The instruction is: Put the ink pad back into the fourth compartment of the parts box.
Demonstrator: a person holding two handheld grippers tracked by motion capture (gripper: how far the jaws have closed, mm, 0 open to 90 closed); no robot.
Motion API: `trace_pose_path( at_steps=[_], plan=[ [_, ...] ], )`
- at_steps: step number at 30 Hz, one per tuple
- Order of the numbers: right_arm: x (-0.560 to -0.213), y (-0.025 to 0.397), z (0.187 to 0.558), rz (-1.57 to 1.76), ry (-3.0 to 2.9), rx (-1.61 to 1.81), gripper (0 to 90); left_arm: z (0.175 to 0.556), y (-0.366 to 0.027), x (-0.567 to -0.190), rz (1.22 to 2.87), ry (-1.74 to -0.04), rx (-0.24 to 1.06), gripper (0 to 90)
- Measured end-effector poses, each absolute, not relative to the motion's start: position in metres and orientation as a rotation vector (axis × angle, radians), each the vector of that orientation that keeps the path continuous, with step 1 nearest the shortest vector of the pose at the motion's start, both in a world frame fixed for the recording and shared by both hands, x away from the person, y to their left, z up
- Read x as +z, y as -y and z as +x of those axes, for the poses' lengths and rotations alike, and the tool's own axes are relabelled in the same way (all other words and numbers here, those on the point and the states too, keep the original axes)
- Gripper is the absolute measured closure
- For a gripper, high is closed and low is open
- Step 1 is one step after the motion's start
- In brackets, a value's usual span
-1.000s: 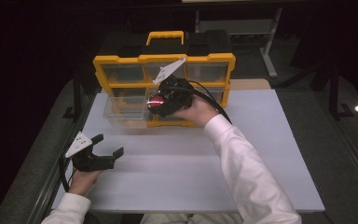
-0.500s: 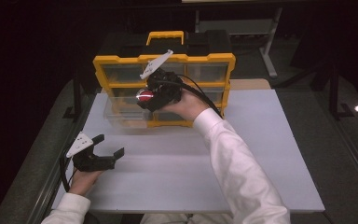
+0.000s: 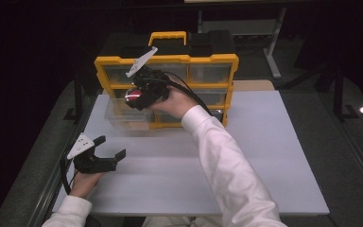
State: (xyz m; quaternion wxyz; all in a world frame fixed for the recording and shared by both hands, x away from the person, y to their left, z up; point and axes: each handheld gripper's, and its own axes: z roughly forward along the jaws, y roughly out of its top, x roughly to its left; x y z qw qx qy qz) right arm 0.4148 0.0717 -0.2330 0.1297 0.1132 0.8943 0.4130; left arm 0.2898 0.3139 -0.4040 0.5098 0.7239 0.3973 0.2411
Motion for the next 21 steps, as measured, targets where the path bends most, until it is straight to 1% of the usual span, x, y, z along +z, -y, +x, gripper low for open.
trace_pose_path(
  at_steps=[11, 21],
  plan=[
    [-0.243, -0.093, 0.429, 0.349, -2.635, 1.193, 29.1, 0.292, -0.313, -0.404, 1.746, -0.951, 0.585, 0.0],
    [-0.256, -0.108, 0.428, 0.324, -2.672, 1.160, 28.8, 0.293, -0.312, -0.404, 1.750, -0.946, 0.584, 0.0]
  ],
)
